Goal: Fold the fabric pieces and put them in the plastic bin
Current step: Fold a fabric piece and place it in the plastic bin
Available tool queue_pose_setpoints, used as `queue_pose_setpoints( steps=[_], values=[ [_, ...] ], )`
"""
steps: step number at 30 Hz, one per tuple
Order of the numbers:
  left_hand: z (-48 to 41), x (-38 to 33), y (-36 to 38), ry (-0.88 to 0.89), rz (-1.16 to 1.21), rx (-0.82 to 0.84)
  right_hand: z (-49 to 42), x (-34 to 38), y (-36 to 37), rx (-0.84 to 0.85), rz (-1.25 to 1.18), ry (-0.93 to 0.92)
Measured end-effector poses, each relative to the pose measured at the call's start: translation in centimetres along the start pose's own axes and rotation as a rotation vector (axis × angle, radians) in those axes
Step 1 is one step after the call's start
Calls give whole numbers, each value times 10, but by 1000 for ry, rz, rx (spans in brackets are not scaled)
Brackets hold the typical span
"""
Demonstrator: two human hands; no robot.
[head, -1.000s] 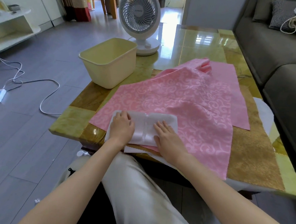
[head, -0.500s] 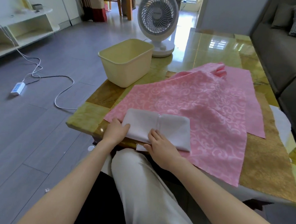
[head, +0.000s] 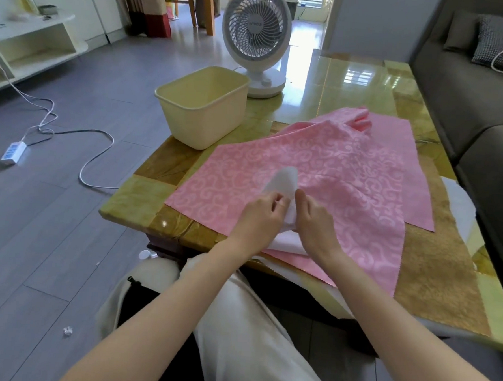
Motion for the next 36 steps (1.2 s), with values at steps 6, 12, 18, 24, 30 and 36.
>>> queue_pose_setpoints(
  steps=[6, 12, 18, 24, 30, 36],
  values=[
    [-10, 14, 43, 21, -112, 177, -1, -49, -17, 30, 159, 225],
    [-10, 48, 27, -80, -550, 138, 0, -75, -14, 97, 212, 354],
    [-6, 73, 23, -182, -653, 187, -1, -72, -12, 109, 153, 390],
    [-9, 75, 22, -171, -683, 190, -6, -64, -9, 188, 142, 386],
    [-14, 82, 6, -150, -646, 181, -33, -13, -25, 167, 218, 252],
    [-32, 98, -28, -208, -583, 170, -77, 50, -31, 65, 408, 62]
  ],
)
Point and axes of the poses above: each hand's wrist, its own z-axis away from the middle knuckle, its own y-axis out of the palm, x = y × z, the point moved 7 cm from there along -z, towards the middle knuckle, and after that the axes turned 8 degrees about x, right-handed, at the moved point
